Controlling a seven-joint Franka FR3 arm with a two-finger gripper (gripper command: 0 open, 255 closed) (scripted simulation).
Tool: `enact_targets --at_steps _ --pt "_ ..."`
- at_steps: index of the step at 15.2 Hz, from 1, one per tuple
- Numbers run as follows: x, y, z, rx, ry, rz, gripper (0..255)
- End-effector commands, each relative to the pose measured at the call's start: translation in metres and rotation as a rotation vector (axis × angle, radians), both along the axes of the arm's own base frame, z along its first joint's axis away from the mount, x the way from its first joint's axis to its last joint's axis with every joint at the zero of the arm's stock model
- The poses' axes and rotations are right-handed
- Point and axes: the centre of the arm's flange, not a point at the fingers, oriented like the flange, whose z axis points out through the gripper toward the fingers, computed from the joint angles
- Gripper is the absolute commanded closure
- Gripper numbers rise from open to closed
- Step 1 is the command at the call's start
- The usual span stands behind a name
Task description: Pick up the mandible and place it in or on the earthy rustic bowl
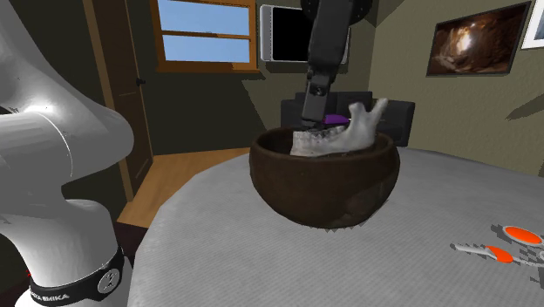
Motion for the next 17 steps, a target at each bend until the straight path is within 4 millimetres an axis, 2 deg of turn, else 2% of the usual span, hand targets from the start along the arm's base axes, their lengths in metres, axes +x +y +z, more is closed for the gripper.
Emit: enact_targets --at_steps 1,5,9,17 --pt "0.000 0.000 0.000 0.000 0.000 0.000 0" --pt "0.000 0.000 0.000 0.000 0.000 0.000 0" --pt "0.006 0.016 0.047 0.000 0.000 0.000 0" --pt "0.006 0.016 0.047 0.000 0.000 0.000 0"
